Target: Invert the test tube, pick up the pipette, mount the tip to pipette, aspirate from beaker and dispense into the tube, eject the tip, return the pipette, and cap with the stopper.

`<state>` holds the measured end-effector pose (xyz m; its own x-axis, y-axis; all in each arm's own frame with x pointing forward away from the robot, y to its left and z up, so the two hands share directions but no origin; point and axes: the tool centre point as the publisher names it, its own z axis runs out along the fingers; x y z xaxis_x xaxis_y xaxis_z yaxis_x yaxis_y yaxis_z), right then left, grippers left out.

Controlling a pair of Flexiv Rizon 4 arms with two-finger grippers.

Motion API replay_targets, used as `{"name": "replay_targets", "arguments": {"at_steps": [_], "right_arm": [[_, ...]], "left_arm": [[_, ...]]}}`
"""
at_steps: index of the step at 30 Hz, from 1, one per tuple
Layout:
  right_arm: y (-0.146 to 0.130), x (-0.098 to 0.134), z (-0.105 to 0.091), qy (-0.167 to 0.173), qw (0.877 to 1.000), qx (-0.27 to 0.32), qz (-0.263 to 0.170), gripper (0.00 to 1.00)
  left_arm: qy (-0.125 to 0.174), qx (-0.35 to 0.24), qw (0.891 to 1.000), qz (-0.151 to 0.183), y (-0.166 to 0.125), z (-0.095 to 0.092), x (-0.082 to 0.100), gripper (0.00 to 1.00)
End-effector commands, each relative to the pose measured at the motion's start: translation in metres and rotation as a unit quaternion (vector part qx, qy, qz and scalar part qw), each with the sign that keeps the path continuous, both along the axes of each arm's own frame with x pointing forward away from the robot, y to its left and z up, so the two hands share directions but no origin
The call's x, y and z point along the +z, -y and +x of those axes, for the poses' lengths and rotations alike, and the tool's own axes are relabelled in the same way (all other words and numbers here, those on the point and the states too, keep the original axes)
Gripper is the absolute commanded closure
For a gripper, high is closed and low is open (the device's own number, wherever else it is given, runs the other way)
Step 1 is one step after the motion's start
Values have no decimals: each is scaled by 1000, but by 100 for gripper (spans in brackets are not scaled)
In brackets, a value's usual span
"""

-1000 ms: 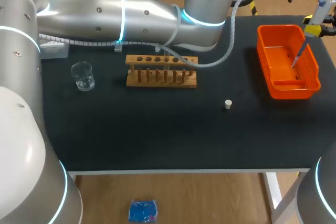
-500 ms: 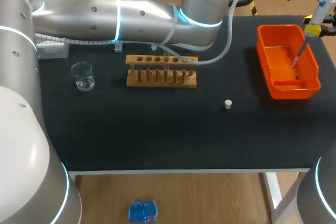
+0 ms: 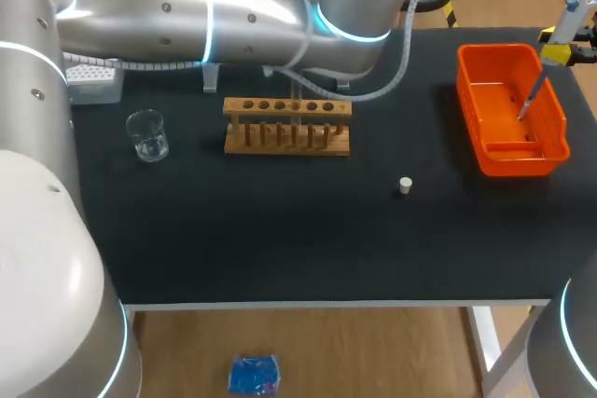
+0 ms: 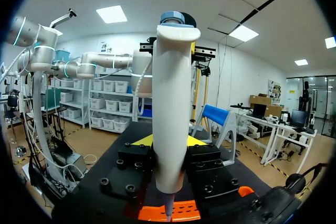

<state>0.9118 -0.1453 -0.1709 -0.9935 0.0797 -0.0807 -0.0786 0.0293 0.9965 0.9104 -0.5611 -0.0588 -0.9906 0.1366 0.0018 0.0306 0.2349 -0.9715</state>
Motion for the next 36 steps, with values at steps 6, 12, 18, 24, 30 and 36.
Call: {"name": "replay_targets", "arguments": {"at_steps": [6,12,18,24,30,36], "right_arm": [[1,0,1,0,1000,2,-1,100],[1,0,1,0,1000,2,-1,100],[1,0,1,0,1000,2,-1,100],[1,0,1,0,1000,2,-1,100],[1,0,1,0,1000,2,-1,100],[1,0,1,0,1000,2,-1,100]], "left_arm": [[-2,-1,1000,-8,1,-2,-6,100],[-7,-3,1000,-14,2,-3,-13,100],[-8,-6,1000,-17,3,-2,-15,100],[-11,-8,1000,-17,3,-2,-18,100],[-12,-8,1000,-17,2,-5,-22,100],[-16,-7,1000,-12,4,-6,-27,100]]}}
